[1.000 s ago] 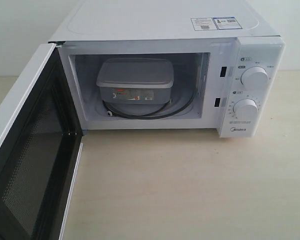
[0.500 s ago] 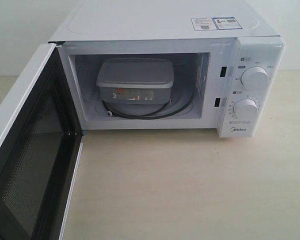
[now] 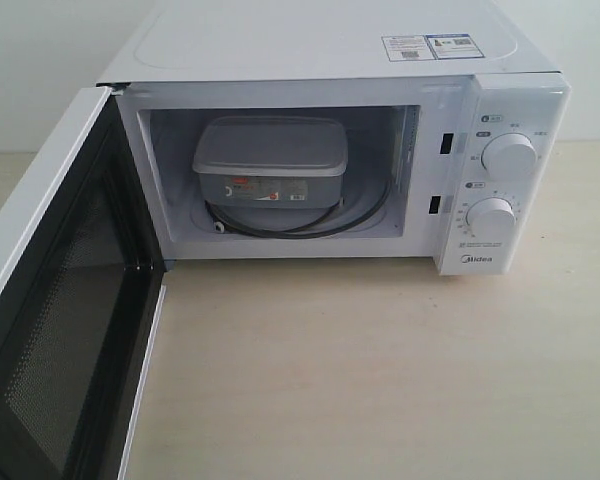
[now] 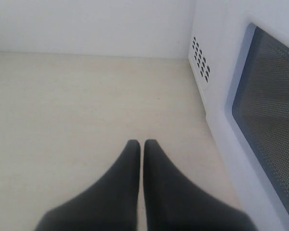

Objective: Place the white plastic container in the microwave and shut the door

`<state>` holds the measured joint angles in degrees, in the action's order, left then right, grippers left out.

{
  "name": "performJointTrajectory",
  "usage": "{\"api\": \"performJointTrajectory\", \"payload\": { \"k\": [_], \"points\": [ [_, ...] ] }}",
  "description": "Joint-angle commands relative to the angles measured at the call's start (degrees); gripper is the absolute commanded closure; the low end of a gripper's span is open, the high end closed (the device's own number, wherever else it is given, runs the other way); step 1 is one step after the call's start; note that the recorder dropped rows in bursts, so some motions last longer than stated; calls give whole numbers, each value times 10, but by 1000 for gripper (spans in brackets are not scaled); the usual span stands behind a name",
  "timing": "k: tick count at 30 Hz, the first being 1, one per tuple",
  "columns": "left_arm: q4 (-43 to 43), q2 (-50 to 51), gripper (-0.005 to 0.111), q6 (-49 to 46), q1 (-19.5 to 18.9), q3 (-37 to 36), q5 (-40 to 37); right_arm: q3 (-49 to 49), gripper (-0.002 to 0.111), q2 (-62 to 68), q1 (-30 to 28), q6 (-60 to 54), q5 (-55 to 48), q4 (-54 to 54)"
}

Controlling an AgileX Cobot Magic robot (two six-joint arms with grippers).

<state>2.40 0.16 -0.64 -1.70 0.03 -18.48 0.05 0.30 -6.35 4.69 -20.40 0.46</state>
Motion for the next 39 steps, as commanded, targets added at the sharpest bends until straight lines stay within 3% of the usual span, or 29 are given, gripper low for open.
{"api": "performJointTrajectory", "payload": {
  "k": [1,14,25,33,34,35,39],
  "points": [
    [-1,-2,102,-3,-1,0,4,-1,108,-3,1,-1,3,0],
    [-6,-2,102,-8,-1,8,-18,-1,108,-3,1,-1,3,0],
    [30,-2,102,0,-1,216,-94,-1,108,-3,1,0,3,0],
    [45,-2,102,0,0,366,-279,-1,108,-3,1,-2,4,0],
    [53,-2,102,0,3,377,-284,-1,108,-3,1,-2,4,0],
    [92,-2,102,6,2,460,-248,-1,108,-3,1,-2,4,0],
    [96,-2,102,49,2,460,-208,-1,108,-3,1,-2,4,0]
  ]
}}
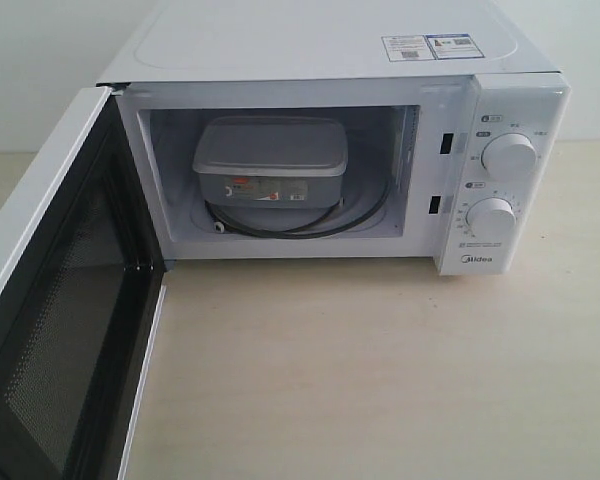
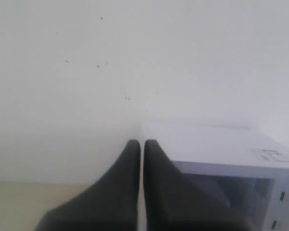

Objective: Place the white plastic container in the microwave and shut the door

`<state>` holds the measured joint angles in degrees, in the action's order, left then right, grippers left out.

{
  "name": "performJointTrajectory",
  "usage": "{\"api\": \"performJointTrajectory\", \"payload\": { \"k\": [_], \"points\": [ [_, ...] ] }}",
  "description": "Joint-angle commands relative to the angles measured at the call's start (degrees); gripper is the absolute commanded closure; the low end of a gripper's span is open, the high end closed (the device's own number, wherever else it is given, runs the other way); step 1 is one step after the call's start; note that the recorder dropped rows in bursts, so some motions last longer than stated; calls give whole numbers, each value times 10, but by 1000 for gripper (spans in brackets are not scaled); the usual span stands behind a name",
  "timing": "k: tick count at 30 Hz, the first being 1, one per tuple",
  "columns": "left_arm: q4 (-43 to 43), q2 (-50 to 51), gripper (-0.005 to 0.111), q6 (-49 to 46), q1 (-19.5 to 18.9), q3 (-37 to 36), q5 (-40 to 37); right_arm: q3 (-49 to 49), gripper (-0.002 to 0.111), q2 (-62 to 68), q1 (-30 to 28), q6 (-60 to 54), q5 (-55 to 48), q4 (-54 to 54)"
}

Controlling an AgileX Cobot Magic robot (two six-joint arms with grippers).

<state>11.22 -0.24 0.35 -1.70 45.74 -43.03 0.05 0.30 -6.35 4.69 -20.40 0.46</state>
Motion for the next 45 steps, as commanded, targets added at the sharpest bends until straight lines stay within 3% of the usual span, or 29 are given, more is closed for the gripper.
{"api": "performJointTrajectory", "payload": {
  "k": [1,6,9,13,19,32,37,45],
  "points": [
    [8,5,102,58,2,3,38,-1,108,-3,1,-2,4,0],
    [-5,128,102,89,2,13,-51,-1,108,-3,1,-2,4,0],
    [-30,238,102,33,2,37,-149,-1,108,-3,1,-2,4,0],
    [-32,369,102,-40,2,56,-217,-1,108,-3,1,-2,4,0],
    [-21,501,102,-132,2,57,-236,-1,108,-3,1,-2,4,0],
    [251,618,102,-445,7,57,-209,-1,108,-3,1,-2,4,0],
    [259,648,102,-475,57,57,-188,-1,108,-3,1,-2,4,0],
    [334,723,102,-551,204,57,-62,-1,108,-3,1,-2,4,0]
  ]
}}
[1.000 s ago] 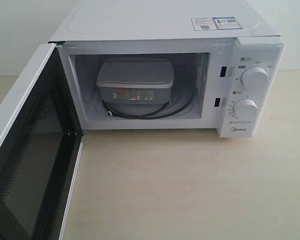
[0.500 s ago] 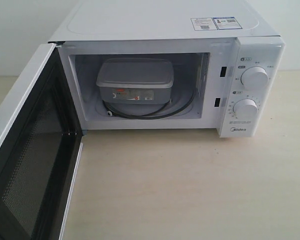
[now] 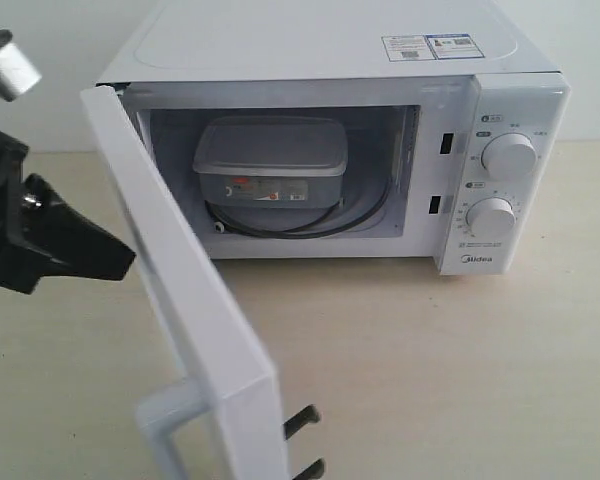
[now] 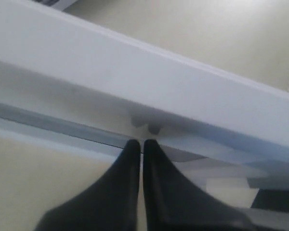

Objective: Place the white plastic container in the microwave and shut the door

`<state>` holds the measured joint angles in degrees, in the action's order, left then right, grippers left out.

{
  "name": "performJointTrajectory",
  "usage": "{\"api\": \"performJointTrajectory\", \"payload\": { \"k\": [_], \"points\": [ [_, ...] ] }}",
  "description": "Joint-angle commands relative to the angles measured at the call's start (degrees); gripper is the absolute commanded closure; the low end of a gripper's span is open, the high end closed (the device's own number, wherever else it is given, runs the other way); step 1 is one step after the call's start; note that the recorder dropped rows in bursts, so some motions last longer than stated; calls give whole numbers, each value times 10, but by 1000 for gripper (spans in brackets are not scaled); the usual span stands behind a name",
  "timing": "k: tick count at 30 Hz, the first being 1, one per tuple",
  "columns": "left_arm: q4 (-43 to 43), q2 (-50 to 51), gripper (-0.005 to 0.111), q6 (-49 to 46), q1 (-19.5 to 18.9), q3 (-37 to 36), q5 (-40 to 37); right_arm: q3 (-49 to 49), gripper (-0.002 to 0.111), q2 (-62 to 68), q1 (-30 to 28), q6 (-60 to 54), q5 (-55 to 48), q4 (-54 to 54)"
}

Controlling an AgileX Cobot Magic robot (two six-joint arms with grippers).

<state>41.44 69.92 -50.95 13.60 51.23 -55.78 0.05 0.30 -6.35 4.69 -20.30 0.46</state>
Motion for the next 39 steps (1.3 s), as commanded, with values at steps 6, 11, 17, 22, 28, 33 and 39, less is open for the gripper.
{"api": "performJointTrajectory", "payload": {
  "k": [6,11,17,22,28,33,39],
  "points": [
    [92,83,102,-109,83,3,271,-1,108,-3,1,-2,3,0],
    [176,131,102,-198,83,31,332,-1,108,-3,1,-2,3,0],
    [196,169,102,-200,83,80,303,-1,108,-3,1,-2,8,0],
    [195,168,102,-206,83,81,286,-1,108,-3,1,-2,8,0],
    [195,168,102,-206,83,81,264,-1,108,-3,1,-2,8,0],
    [194,168,102,-206,83,81,254,-1,108,-3,1,-2,8,0],
    [193,150,102,-206,83,81,220,-1,108,-3,1,-2,8,0]
  ]
}}
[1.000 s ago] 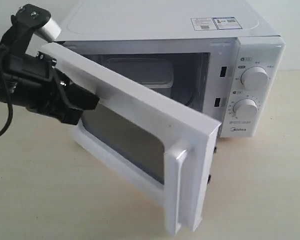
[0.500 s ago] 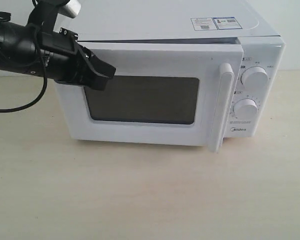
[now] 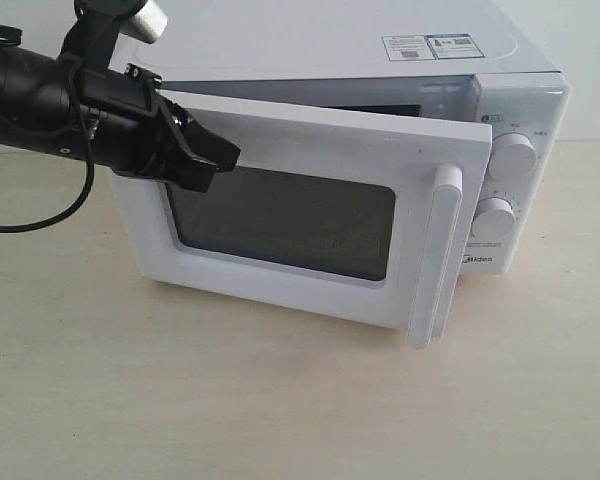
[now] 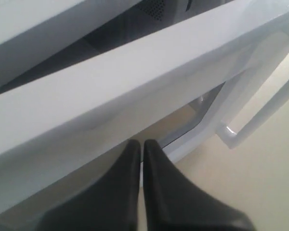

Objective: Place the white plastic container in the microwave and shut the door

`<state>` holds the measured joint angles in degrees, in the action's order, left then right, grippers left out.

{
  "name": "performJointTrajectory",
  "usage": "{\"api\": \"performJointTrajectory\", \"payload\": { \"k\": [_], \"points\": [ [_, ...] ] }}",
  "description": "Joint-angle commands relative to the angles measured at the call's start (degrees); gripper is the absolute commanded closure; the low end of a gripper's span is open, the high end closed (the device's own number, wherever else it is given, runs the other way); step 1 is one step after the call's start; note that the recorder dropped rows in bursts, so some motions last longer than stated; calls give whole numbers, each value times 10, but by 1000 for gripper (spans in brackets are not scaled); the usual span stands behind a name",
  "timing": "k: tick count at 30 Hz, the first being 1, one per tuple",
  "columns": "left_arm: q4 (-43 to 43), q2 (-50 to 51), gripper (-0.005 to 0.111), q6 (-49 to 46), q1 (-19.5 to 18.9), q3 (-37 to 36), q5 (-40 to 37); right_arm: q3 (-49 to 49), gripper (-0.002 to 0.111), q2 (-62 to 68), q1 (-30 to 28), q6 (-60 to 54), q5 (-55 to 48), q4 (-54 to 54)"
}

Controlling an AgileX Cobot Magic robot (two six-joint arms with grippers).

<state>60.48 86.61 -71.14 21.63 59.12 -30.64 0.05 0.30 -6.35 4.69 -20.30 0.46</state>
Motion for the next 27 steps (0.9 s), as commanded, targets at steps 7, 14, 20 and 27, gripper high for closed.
{"api": "performJointTrajectory", "payload": {
  "k": [7,14,20,27],
  "points": [
    [-58,-88,102,54,3,2,-85,-1,108,-3,1,-21,94,18],
    [-219,-184,102,216,3,2,-117,-1,108,-3,1,2,291,-5],
    [-231,-242,102,268,3,2,-143,-1,108,-3,1,158,458,-5],
    [-231,-297,102,279,3,2,-164,-161,108,4,11,504,363,419]
  ]
}}
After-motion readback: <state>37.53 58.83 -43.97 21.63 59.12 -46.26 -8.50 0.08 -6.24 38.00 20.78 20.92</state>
